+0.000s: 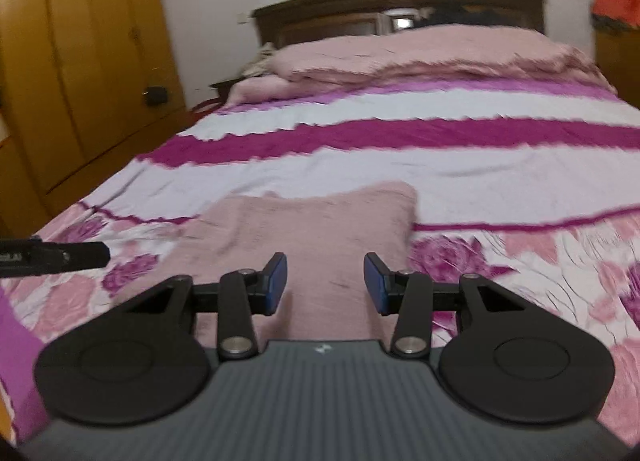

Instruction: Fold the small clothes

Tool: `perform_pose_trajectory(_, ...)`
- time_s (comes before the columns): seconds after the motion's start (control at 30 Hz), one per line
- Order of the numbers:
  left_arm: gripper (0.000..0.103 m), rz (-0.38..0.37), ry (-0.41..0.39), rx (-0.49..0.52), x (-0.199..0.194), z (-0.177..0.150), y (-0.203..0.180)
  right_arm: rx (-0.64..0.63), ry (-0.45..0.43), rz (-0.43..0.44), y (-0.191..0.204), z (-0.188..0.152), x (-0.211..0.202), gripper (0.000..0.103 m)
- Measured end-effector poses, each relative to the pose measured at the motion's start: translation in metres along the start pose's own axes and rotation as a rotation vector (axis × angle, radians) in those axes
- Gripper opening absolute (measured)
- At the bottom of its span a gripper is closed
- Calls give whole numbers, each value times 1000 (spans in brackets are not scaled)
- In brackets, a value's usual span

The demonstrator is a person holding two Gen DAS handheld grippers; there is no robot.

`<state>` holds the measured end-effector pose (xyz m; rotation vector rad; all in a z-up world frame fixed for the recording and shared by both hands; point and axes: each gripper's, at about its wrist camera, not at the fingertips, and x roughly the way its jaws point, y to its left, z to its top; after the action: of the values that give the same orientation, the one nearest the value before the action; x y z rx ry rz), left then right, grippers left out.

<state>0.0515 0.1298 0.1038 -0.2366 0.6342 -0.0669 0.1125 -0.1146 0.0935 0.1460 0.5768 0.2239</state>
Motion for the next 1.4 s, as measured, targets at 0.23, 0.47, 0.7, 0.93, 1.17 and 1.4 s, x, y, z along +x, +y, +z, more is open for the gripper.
perform_pose_trajectory(0.23, 74, 194, 105, 124, 39, -27, -11, 6, 76, 41, -7, -19, 9, 47)
perform_pose_trajectory(0.47, 78, 191, 111, 90, 32, -24, 9, 42, 81, 81, -20, -26, 2, 52)
perform_pose_trajectory(0.7, 78, 51, 77, -22, 28, -6, 11, 283, 50, 168, -55, -16, 2, 79)
perform_pose_trajectory(0.93, 80, 0, 141, -66, 56, -7, 8, 353, 136, 179, -70, -17, 24, 80)
perform_pose_trajectory(1.17, 90, -54, 209, -141, 94, -18, 19, 330, 275, 270, -64, -23, 60, 82)
perform_pose_trajectory(1.4, 91, -126, 209, -184, 111, -22, 21, 385, 266, 346, -68, -24, 80, 83)
